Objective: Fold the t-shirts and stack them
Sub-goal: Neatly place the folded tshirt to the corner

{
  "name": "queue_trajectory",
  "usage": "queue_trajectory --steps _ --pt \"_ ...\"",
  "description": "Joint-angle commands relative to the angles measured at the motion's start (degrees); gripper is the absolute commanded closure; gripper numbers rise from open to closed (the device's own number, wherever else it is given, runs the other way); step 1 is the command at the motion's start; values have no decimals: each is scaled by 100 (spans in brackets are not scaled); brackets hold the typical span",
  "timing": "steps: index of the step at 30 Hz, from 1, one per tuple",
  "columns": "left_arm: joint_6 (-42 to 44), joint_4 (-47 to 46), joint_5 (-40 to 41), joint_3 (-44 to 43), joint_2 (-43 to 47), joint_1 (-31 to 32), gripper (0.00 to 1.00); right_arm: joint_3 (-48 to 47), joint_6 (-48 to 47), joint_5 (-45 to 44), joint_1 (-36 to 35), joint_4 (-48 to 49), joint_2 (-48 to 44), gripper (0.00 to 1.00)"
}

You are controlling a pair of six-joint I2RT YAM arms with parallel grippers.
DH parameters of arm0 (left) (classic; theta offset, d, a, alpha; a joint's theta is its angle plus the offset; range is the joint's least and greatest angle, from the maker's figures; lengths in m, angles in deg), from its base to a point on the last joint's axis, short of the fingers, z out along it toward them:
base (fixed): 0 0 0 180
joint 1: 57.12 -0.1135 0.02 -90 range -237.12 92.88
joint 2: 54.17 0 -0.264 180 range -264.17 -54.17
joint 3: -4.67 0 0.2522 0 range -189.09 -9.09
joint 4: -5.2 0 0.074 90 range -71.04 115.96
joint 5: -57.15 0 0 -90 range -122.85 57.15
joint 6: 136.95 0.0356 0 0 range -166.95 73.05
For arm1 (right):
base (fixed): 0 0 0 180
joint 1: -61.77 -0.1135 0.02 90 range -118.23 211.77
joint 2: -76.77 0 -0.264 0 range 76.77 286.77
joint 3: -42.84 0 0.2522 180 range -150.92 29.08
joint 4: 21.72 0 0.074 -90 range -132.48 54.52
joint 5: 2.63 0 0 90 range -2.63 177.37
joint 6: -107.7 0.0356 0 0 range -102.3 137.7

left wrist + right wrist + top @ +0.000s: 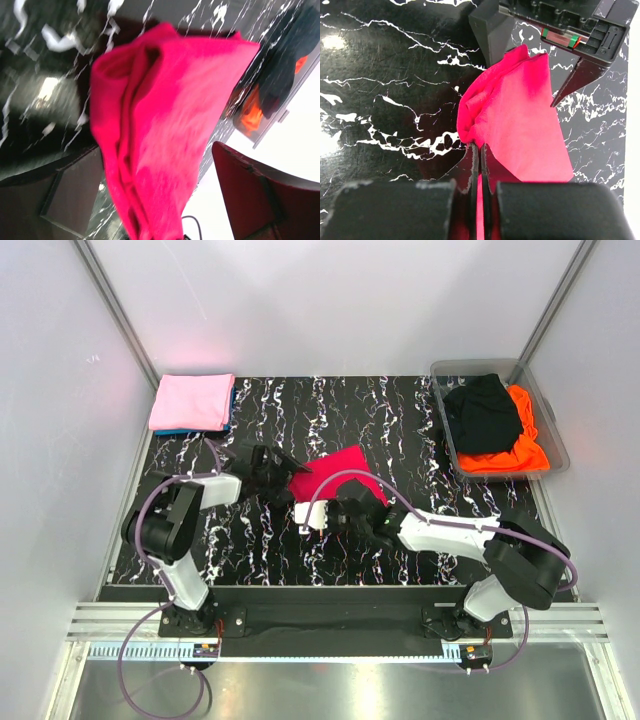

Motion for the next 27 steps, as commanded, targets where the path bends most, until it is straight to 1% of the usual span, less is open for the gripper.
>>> queue_trajectory --steps 1,5,6,11,17,19,21,23,24,26,27 --pt "97 393 366 -234 -343 0 10 -277 205 84 75 223 -215 100" --pt "79 375 436 -209 -388 -9 15 -357 372 5 93 328 -232 100" --pt "79 349 453 -199 -397 -26 18 -374 398 -13 102 372 -250 100" --pt "281 507 322 -209 -397 -70 20 -418 434 -180 207 540 -179 100" --pt "255 129 261 11 -423 -175 22 -506 539 -57 277 575 -276 100" --pt "316 15 173 -50 -519 -246 23 -489 592 -31 277 566 -320 100" --pt "492 -81 102 -216 -625 -307 26 -480 706 -4 277 575 -294 100" --pt "615 -170 -21 -357 -783 -360 33 -471 837 48 277 575 -276 100" --pt "642 -266 -38 -384 -810 -412 44 -462 882 83 277 583 -276 100" --pt "703 -311 -117 -463 -898 -457 51 -462 1030 49 277 610 -276 100" --pt "738 -284 -118 -489 -924 -492 52 -445 1066 31 277 636 -285 100"
